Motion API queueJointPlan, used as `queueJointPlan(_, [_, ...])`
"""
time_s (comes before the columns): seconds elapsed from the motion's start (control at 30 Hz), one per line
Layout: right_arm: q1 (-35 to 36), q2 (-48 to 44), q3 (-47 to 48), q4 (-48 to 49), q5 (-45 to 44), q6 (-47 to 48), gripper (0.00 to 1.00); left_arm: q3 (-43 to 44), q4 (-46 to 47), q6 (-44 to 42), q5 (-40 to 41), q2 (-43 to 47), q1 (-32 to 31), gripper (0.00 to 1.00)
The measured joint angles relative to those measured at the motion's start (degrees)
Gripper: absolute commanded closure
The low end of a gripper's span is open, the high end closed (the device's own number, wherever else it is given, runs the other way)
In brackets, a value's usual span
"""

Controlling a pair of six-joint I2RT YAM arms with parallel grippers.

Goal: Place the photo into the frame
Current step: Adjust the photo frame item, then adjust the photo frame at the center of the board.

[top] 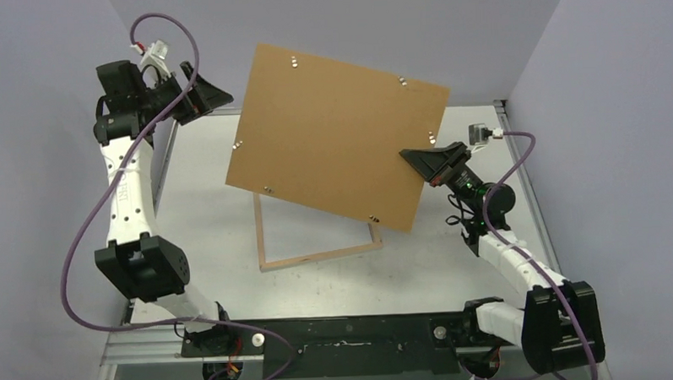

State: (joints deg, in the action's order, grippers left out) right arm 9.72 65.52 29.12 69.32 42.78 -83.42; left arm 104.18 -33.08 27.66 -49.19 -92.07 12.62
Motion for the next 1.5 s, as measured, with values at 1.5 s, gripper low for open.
queueJointPlan(1.5, [-21.4,-10.3,14.1,-54.1,-4.0,14.6,0.95,-46.7,-9.2,-124.8,24.4,2.2,-13.8,0.06])
